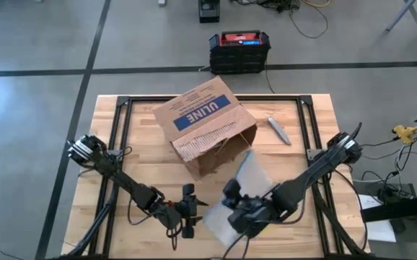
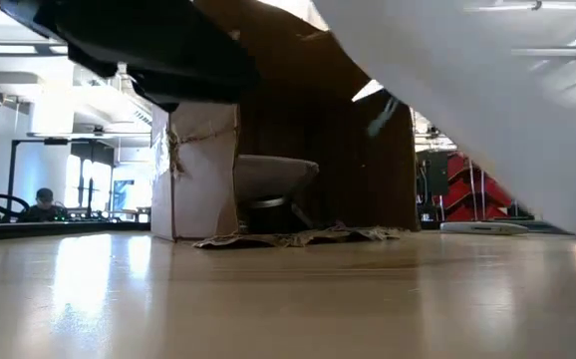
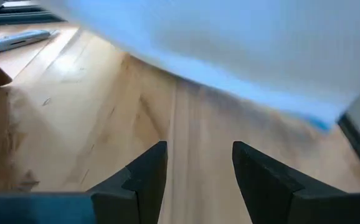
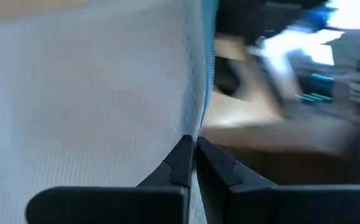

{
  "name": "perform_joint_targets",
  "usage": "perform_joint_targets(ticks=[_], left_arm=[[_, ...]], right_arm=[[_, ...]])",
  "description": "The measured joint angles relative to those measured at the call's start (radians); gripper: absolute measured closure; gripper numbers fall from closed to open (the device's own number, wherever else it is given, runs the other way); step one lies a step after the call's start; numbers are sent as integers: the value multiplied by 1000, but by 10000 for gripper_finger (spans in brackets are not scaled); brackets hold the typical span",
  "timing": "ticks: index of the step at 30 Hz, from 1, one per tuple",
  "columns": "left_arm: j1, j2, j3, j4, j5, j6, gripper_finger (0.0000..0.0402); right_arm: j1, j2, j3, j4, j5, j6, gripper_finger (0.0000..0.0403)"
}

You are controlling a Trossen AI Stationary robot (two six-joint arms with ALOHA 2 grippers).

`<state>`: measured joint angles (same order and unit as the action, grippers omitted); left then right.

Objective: Pack items into zip bag
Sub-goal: Open the blue zip bag

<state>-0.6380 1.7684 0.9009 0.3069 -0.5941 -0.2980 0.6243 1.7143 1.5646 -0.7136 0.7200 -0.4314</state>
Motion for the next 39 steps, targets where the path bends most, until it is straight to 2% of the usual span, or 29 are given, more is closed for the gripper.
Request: perform_joint_targets(ticks=[2, 4, 8, 13, 15, 18, 24, 28, 31, 33, 36, 39], left_arm=[[0, -27, 0, -63, 0, -11, 229], [0, -73, 0, -149, -12, -31, 227], [0, -190, 0, -358, -73, -96, 219], [0, -334, 0, -541, -165, -158, 206], [1, -371, -6, -525, -186, -160, 199], [1, -395, -12, -455, -189, -157, 186], [1, -365, -19, -316, -208, -128, 159], [19, -342, -20, -288, -277, -126, 144], [42, -329, -21, -240, -277, -104, 133], [59, -317, -21, -177, -254, -63, 127], [79, -309, -21, -88, -165, 7, 120], [93, -312, -21, -62, -158, 24, 123]], right_arm=[[0, -50, 1, -12, 129, -10, 403], [-4, -94, 1, -14, 194, 24, 403], [-10, -144, -28, -8, 200, 128, 403], [-10, -109, -92, -6, 198, 200, 403], [-14, -76, -117, 1, 227, 223, 403], [-14, -14, -138, -1, 329, 245, 403], [-9, 78, -134, 16, 504, 154, 403], [-9, 90, -130, 54, 515, 93, 403], [-9, 89, -129, 79, 514, 66, 403], [-9, 89, -129, 101, 513, 44, 403], [-14, 89, -129, 118, 513, 28, 403], [-16, 89, -129, 129, 509, 38, 403]])
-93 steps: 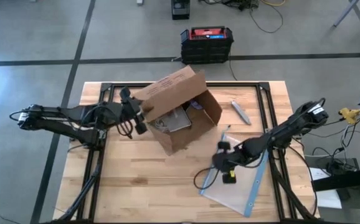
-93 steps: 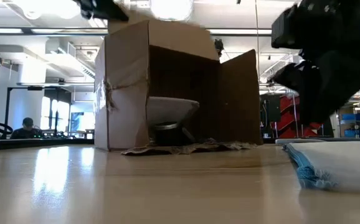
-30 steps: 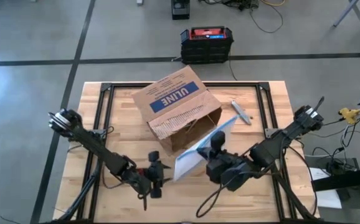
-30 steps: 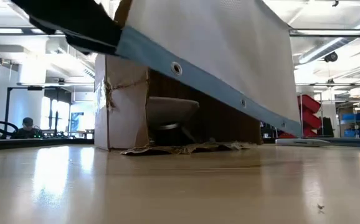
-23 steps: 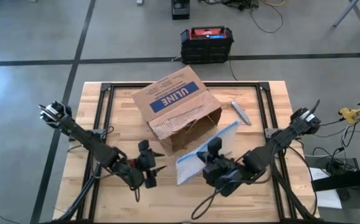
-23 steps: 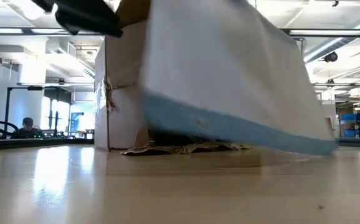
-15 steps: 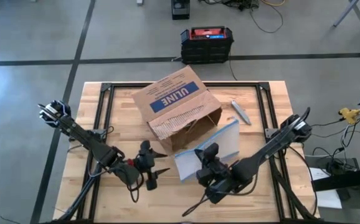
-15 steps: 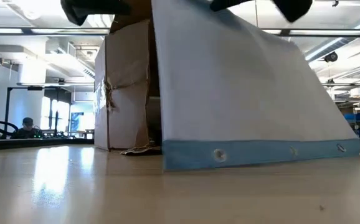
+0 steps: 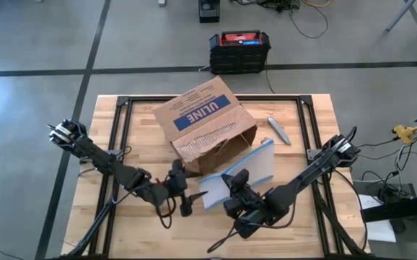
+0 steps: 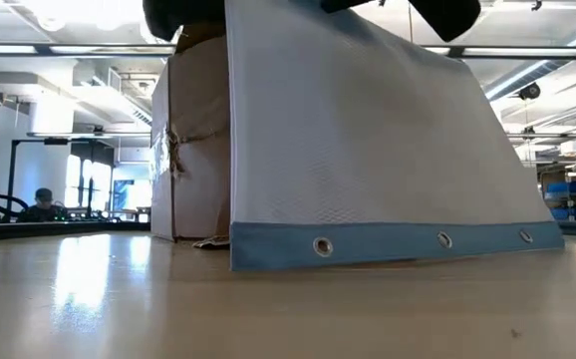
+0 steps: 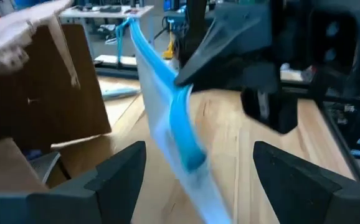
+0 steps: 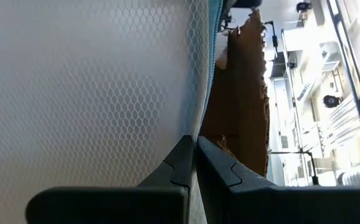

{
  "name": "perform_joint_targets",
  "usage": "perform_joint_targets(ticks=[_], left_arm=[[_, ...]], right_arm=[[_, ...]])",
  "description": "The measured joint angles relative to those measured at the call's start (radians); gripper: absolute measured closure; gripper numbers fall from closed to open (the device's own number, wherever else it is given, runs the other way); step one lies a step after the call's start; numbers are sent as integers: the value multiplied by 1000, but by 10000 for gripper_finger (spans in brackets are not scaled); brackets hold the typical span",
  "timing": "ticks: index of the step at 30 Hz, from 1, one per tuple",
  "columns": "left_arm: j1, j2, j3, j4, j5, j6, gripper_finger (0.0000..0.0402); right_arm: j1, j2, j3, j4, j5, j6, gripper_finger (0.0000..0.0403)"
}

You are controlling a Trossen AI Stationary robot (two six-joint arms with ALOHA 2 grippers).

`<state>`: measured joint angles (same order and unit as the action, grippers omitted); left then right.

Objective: Pack items into zip bag
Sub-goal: Open the blue zip bag

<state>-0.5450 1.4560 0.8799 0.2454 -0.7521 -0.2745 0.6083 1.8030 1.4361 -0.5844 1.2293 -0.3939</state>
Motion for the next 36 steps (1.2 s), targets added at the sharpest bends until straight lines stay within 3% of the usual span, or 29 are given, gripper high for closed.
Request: perform_joint_targets(ticks=[3, 6, 9, 13, 23, 29, 36], left_arm=[[25, -1, 0, 0, 3, 0, 142], [39, 12, 0, 5, 11, 7, 188], [37, 14, 2, 1, 32, 50, 264], [38, 10, 4, 12, 63, 98, 381], [38, -31, 26, -55, 76, 223, 400], [27, -93, 112, -246, 6, 314, 401], [-13, -90, 134, -400, -68, 265, 401]], right_arm=[[0, 0, 0, 59, -26, -7, 403], [-2, 0, 0, 113, -86, -10, 403], [-11, 0, 0, 147, -153, -9, 403], [-20, 0, 0, 155, -164, 15, 403], [-29, -29, 52, 148, -162, 31, 403], [-19, -123, 78, 102, -157, 70, 393], [-13, -258, 77, -58, -406, 331, 316]])
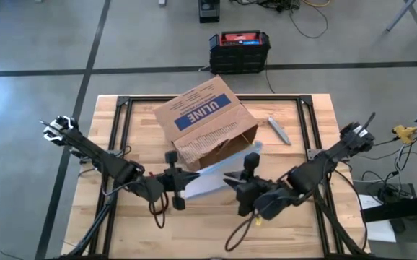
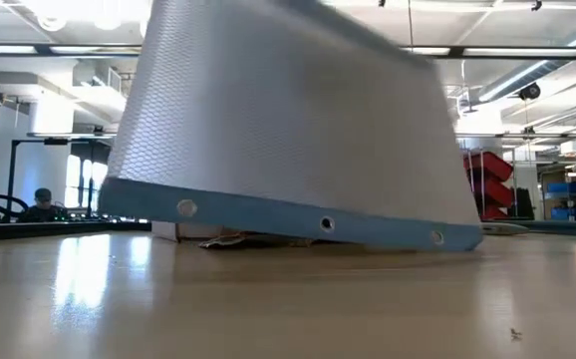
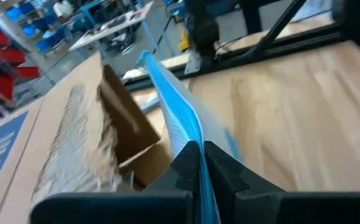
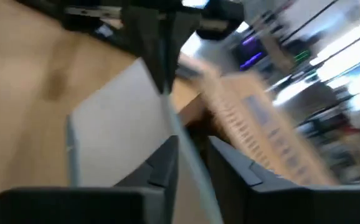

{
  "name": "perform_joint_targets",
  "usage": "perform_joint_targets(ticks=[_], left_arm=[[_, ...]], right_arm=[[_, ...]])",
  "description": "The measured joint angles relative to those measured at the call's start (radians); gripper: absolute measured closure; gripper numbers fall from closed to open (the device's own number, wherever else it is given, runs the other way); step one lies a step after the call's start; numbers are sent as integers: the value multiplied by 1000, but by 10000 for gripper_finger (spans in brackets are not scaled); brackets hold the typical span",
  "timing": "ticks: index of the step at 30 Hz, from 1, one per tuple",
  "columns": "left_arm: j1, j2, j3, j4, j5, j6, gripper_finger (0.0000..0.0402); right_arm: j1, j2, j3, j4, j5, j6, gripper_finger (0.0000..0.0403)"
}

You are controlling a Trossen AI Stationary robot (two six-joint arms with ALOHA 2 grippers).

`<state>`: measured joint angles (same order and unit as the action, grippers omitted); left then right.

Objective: Pack items into zip bag
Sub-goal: Open the blue zip bag

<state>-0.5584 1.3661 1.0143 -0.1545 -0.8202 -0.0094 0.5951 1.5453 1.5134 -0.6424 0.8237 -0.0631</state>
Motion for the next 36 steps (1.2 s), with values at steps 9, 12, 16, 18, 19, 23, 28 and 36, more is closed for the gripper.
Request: perform_joint_targets(ticks=[9, 12, 16, 18, 19, 23, 28, 36], left_arm=[[-120, -1, 5, -48, -204, 113, 401], [-134, -18, 5, -46, -211, 147, 401], [-161, -27, 5, -58, -209, 158, 401], [-183, -33, 5, -74, -209, 156, 401], [-193, -35, 5, -75, -208, 153, 402], [-244, -31, 5, -78, -188, 125, 402], [-310, -18, -9, -81, -182, 62, 401], [-380, 28, -17, -76, -183, -43, 401]], right_arm=[[17, -53, -5, -381, -82, 435, 235], [33, -56, -33, -467, -80, 615, 228], [97, -55, -97, -475, -31, 795, 230], [140, -55, -132, -475, 23, 895, 236], [158, -55, -151, -480, 38, 949, 239], [182, -55, -246, -485, 42, 1143, 252], [173, -58, -349, -458, 45, 1214, 255], [168, -70, -377, -123, 60, 846, 235]])
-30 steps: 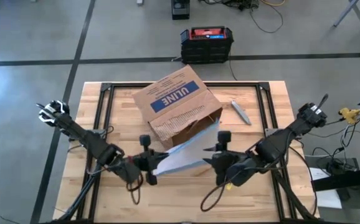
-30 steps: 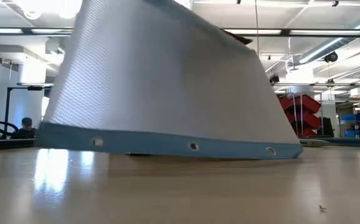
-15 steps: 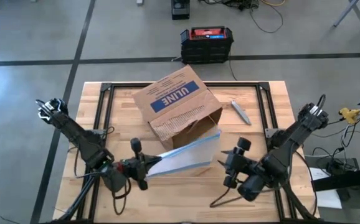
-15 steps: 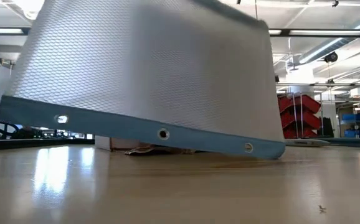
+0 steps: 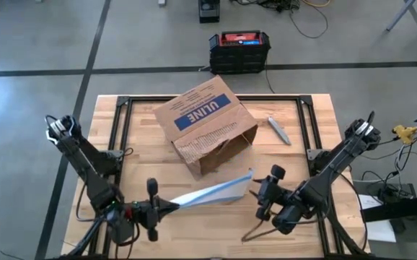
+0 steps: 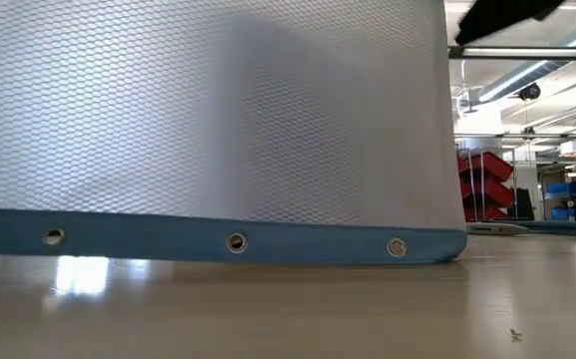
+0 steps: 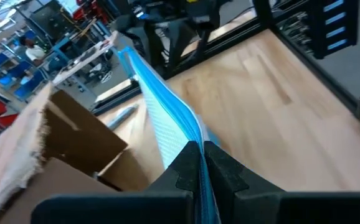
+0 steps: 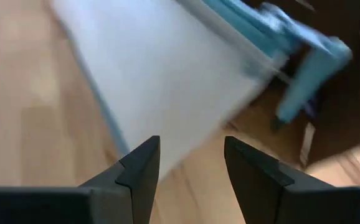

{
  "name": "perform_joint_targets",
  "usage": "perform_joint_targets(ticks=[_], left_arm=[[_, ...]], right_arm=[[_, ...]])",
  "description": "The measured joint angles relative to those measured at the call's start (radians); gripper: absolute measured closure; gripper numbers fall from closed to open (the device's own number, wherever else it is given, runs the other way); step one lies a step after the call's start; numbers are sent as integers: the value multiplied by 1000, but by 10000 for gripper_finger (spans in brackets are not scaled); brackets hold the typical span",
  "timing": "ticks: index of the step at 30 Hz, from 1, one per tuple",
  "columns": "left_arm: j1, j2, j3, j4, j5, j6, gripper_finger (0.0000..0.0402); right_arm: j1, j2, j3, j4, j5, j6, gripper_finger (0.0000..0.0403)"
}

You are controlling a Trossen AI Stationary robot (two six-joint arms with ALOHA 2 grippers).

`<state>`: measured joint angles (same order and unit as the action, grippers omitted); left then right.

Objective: Pack items into zip bag
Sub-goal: Open the blue zip bag

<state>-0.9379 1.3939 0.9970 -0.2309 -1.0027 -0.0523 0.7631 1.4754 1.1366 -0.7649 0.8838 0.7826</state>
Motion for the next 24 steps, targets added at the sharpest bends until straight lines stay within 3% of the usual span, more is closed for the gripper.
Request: perform_joint_targets(ticks=[7, 24], left_arm=[[-17, 47, 0, 3, 32, -77, 401], [-47, 62, -1, 12, 46, -171, 401]], right_arm=[[-35, -3, 27, 45, 1, -142, 232], [-41, -39, 59, 70, -28, -308, 240]])
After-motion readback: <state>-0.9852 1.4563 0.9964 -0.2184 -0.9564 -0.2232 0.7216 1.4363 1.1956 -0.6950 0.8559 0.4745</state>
